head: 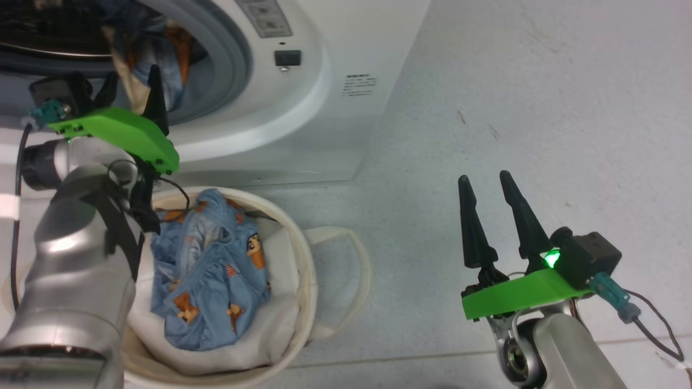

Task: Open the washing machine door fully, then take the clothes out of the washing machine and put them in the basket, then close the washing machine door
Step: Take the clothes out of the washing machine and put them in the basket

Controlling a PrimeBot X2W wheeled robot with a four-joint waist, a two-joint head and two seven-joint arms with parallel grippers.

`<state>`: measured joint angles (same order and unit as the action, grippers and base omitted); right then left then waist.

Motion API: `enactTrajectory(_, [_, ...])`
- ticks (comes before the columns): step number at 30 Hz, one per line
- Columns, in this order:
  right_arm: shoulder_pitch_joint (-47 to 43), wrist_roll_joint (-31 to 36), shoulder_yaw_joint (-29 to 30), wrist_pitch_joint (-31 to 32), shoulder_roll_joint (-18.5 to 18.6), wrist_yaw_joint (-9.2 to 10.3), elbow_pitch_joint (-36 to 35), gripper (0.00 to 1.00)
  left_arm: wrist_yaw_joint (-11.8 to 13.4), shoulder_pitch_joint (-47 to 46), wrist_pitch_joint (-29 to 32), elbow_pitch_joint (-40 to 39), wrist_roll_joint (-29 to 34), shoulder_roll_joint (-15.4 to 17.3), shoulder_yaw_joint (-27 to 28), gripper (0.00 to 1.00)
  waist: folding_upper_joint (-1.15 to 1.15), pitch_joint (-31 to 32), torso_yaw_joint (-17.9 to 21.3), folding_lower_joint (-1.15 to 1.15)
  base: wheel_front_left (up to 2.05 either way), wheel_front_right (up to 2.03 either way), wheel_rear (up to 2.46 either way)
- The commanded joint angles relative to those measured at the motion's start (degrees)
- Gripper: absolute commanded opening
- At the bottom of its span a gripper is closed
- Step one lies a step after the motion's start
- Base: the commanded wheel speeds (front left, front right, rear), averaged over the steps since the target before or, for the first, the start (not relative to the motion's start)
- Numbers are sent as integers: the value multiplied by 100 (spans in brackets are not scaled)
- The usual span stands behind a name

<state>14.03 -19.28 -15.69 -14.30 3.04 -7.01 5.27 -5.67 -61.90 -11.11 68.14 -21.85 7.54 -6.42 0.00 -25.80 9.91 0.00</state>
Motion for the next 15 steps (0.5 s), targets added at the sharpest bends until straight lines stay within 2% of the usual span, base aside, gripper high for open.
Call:
enactTrajectory(1, [38,-43,-148,-70,-16,-47,-198,100,56,-240,1,-64,35,267,80,100,0,-70,77,0,0,0,0])
enactTrajectory(10, [115,-68,-181,-70,-16,-47,-239,100,715,-634,154,440,220,464,-73,100,0,-254,315,0,0,0,0])
enactTrajectory(15, [141,-114,-280,-70,-16,-47,-191,100,839,-691,321,515,267,472,-166,100,0,-347,408,0,0,0,0])
